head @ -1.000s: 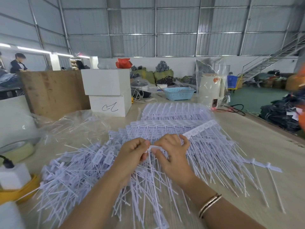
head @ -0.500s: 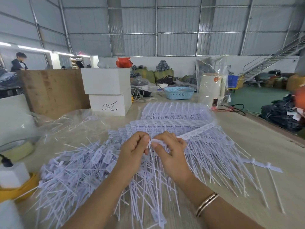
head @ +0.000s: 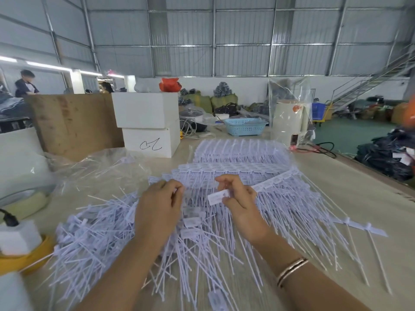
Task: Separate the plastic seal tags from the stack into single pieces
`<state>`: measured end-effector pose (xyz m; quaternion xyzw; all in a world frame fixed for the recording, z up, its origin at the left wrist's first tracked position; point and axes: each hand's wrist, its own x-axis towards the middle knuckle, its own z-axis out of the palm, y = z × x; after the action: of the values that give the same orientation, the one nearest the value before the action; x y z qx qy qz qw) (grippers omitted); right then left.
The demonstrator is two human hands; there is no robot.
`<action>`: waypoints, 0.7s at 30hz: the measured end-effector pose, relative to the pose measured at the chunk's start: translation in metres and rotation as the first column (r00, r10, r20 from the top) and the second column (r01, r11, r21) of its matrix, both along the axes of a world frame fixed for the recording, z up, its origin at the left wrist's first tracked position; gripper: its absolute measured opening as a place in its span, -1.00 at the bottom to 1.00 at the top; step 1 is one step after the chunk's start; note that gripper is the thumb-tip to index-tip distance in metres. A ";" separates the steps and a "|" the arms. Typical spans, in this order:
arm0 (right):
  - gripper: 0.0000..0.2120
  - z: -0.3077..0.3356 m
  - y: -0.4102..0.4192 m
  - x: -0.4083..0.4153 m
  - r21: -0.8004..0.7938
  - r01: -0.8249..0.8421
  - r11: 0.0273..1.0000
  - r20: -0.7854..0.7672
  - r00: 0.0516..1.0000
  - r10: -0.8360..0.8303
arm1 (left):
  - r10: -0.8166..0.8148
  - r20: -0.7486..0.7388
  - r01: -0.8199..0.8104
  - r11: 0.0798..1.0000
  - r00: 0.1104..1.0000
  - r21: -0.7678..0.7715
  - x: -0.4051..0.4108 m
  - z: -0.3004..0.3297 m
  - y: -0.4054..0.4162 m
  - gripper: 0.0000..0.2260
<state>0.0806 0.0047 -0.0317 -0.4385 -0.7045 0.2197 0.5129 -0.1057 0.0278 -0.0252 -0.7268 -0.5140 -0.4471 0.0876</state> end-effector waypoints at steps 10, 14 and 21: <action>-0.67 0.009 0.001 -0.002 0.054 -0.064 0.997 0.168 0.984 0.054 | -0.379 0.404 0.491 0.843 0.832 -0.221 0.033 0.001 -0.014 -0.83; -0.78 0.034 0.010 0.015 0.049 -0.009 0.999 0.585 0.811 -0.021 | -0.416 0.374 0.503 0.846 0.829 -0.174 0.026 0.007 -0.012 -0.89; -0.90 0.092 0.020 0.009 -0.211 -0.110 0.971 0.701 0.676 0.229 | -0.327 0.519 0.489 0.846 0.790 -0.212 0.029 0.020 -0.008 -0.89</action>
<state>0.0896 0.0243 0.0604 -0.4594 -0.8678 0.1296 0.1383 -0.0767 0.0200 -0.0051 -0.6972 -0.4161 -0.5214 -0.2626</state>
